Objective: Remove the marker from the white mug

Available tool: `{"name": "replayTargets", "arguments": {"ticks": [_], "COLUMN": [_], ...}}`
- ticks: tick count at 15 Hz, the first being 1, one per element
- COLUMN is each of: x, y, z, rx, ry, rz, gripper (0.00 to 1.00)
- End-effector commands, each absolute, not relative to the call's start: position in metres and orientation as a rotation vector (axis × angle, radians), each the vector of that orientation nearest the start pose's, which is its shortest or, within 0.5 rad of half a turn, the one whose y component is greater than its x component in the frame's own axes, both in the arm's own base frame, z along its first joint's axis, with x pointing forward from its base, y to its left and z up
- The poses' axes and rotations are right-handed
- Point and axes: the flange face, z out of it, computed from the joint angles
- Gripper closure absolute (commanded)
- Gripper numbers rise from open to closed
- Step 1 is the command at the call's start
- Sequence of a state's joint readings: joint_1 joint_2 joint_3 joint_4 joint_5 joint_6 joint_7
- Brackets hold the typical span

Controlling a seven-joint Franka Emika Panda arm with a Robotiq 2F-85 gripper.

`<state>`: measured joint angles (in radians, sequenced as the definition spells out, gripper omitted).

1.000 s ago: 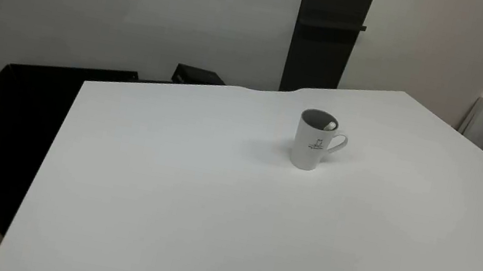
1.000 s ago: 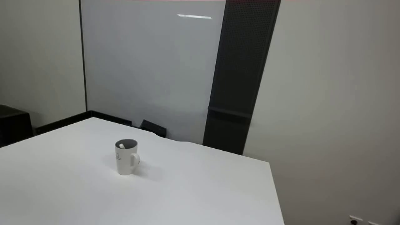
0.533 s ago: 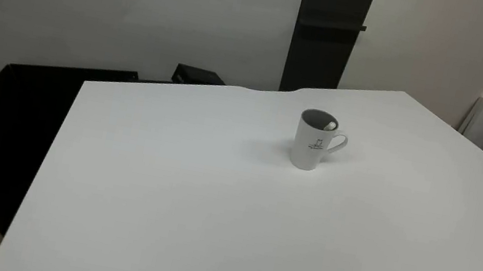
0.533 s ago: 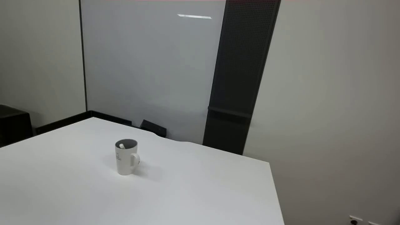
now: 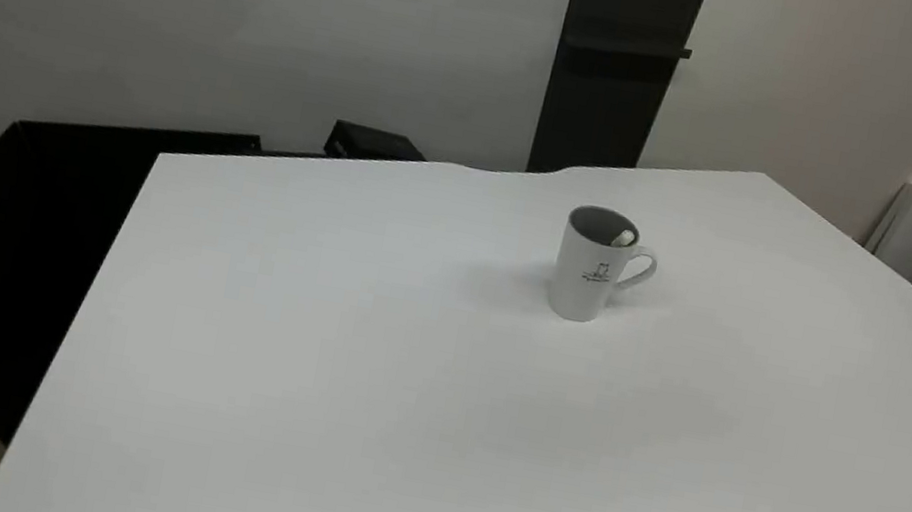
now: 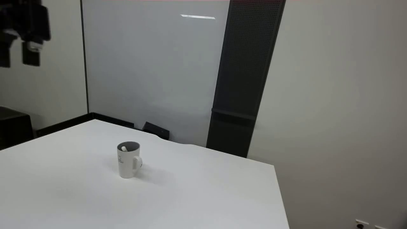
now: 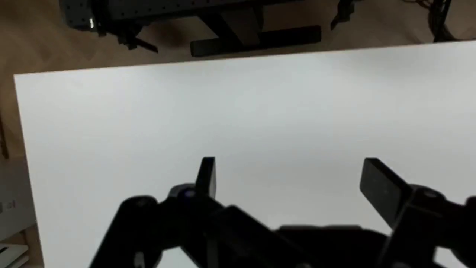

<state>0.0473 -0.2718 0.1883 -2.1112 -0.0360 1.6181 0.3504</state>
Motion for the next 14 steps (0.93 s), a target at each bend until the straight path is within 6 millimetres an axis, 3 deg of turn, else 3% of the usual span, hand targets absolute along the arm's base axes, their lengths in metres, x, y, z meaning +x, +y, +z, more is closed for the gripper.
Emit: {"name": "replayTargets", "arguments": {"ticks": [1,5,8,10,14], "x": [0.498,0.561,0.596,0.613,0.628], "y": [0.061,0.014,0.001,0.004,0.031], "z": [0.520,0.511,0.496,0.482,0.449], "rx": [-3.308,-3.260,-3.235,-3.232,-3.275], "ry": [0.257,0.382,0.375,0.360,0.242], "rz": [0.161,-0.089,-0.238,-0.284,-0.319], "gripper": [0.00,0.00,0.00,0.00,0.00]}}
